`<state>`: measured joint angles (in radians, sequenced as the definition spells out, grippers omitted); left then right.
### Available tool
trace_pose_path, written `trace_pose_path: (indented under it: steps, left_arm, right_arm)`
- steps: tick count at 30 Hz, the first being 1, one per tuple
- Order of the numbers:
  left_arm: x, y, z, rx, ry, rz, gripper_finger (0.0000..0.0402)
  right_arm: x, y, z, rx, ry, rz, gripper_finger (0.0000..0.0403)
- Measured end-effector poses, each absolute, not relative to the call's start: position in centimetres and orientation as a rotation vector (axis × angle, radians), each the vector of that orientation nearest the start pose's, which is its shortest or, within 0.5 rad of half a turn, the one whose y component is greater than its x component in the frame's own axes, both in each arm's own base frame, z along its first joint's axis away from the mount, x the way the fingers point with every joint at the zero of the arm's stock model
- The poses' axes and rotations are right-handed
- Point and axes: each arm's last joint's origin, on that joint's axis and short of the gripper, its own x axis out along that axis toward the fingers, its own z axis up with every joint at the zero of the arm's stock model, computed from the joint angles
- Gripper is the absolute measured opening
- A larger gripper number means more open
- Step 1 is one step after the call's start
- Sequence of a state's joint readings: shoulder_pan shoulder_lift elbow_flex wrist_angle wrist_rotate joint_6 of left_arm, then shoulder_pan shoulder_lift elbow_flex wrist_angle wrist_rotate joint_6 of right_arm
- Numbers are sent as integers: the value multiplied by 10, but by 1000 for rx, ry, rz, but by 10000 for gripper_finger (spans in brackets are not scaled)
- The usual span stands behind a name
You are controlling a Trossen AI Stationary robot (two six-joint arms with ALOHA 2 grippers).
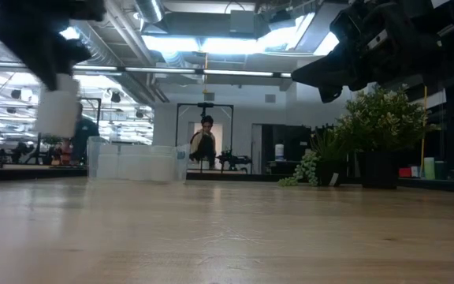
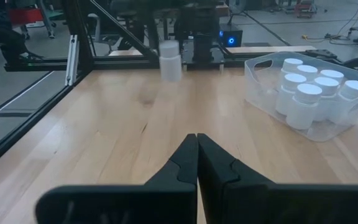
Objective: Pick and place pill bottles into a basket
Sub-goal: Put the white medicine bottle into the transparent bin
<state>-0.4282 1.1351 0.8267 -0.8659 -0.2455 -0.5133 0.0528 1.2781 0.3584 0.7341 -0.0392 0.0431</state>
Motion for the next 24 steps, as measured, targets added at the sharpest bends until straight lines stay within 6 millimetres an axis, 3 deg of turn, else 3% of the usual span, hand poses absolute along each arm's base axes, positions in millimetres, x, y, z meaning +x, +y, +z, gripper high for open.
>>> trace_pose_path:
  steps: [10,24]
  left_arm:
    - [198,-39,268,-152,1046,291,155]
    - [202,26,272,-247,989,624,155]
  right_arm:
    - [234,13,178,16,207,89,3]
    - [232,13,171,-5,283,91,3]
